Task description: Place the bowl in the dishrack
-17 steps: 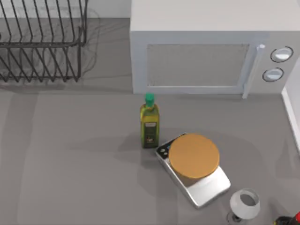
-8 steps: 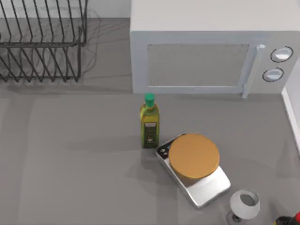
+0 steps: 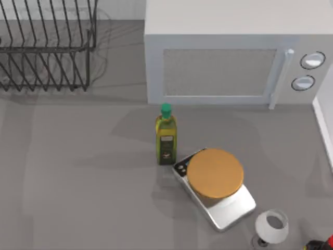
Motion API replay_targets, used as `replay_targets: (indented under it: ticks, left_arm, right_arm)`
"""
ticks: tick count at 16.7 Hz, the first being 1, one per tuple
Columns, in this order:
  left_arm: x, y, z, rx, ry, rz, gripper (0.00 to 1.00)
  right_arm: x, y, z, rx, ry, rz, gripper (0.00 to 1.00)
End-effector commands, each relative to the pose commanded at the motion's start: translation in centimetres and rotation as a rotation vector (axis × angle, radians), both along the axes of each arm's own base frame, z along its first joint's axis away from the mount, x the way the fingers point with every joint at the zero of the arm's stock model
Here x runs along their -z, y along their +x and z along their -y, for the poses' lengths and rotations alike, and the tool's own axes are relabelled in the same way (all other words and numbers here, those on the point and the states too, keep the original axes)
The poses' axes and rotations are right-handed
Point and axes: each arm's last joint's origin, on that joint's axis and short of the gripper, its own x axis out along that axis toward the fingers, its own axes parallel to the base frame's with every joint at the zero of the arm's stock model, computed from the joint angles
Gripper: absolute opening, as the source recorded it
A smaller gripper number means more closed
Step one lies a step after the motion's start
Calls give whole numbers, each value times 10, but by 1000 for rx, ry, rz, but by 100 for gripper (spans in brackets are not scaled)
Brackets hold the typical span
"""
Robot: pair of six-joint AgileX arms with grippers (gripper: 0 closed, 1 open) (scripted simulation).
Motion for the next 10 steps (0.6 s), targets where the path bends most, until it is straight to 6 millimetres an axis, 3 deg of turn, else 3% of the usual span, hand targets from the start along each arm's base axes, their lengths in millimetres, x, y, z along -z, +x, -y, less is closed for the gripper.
replay_targets:
  ticks: [5,10]
  left_arm:
    - [76,78,0,-1,7,17,0]
    - [148,111,9,0,6,17,0]
  right_arm:
    - [0,0,0,0,0,0,100]
    - [0,0,0,0,0,0,100]
